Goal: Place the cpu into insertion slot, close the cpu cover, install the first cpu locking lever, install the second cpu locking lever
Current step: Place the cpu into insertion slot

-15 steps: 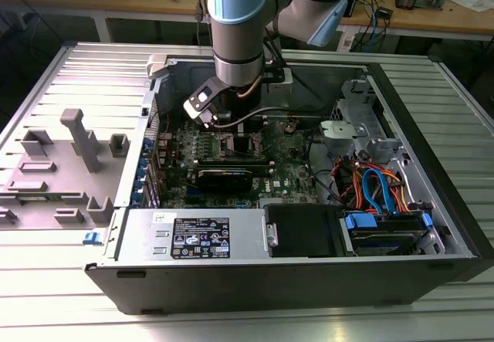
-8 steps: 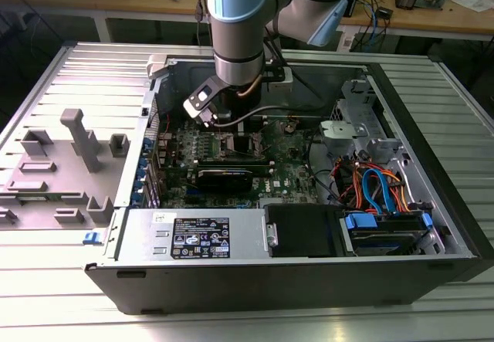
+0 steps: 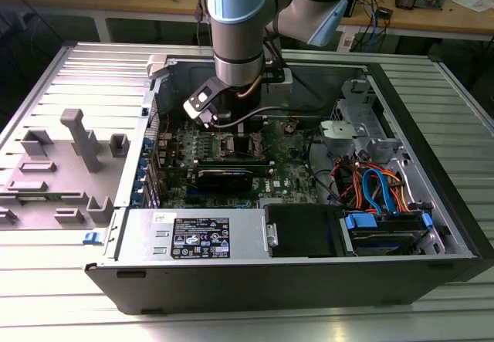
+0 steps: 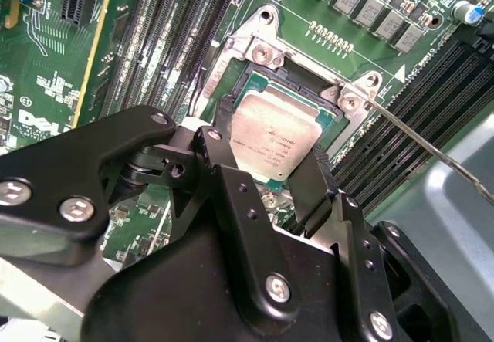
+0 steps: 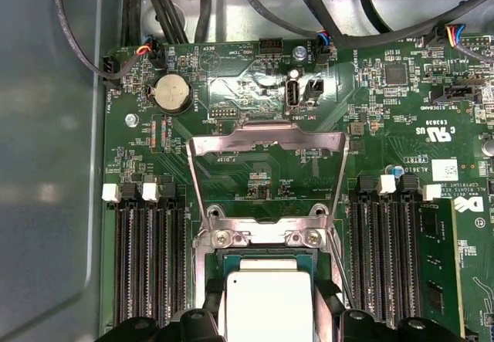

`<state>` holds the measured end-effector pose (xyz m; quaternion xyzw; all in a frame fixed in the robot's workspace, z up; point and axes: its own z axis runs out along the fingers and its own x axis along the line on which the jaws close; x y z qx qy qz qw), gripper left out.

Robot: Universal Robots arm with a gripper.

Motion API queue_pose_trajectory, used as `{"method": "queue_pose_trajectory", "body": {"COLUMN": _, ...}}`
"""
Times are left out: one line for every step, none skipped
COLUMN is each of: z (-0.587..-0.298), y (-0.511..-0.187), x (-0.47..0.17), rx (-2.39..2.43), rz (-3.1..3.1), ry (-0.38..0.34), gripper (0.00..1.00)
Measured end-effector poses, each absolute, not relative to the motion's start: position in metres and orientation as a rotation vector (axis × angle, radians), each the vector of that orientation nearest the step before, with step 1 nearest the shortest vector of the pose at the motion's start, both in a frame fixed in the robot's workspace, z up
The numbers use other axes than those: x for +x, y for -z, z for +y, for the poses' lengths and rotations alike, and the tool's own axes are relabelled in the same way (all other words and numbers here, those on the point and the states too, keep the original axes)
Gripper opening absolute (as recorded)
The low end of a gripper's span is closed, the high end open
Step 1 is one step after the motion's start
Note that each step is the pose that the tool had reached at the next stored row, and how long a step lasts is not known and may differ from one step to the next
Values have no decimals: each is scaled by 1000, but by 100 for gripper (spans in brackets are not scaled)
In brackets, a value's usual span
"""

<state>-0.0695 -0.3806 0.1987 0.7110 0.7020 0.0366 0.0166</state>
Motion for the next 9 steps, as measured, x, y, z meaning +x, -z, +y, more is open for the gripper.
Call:
{"method": "queue_pose_trajectory", "body": {"z": -381, "y": -199, "x": -69, "rx": 2210, "rz": 2182, "ry": -114, "gripper": 54}}
{"method": "queue_pose_trajectory", "body": {"z": -381, "y": -199, "x": -69, "rx": 2210, "rz": 2182, "ry": -114, "gripper": 54}}
{"method": "queue_pose_trajectory", "body": {"z": -381, "y": -199, "x": -69, "rx": 2210, "rz": 2182, "ry": -114, "gripper": 54}}
{"method": "queue_pose_trajectory", "body": {"z": -381, "y": -199, "x": -69, "rx": 2210, "rz": 2182, "ry": -114, "gripper": 54}}
{"method": "queue_pose_trajectory", "body": {"z": -381, "y": -199, "x": -69, "rx": 2210, "rz": 2182, "ry": -114, "gripper": 54}}
{"method": "queue_pose_trajectory", "body": {"z": -381, "y": -198, "x": -69, "rx": 2210, "rz": 2183, "ry": -114, "gripper": 54}}
{"method": "queue_pose_trajectory", "body": {"z": -381, "y": -198, "x": -69, "rx": 2210, "rz": 2182, "ry": -115, "gripper": 54}}
{"method": "queue_pose_trajectory", "body": {"z": -381, "y": -198, "x": -69, "rx": 2210, "rz": 2182, "ry": -114, "gripper": 54}}
{"method": "queue_pose_trajectory", "body": {"z": -380, "y": -199, "x": -69, "rx": 2211, "rz": 2183, "ry": -115, "gripper": 54}}
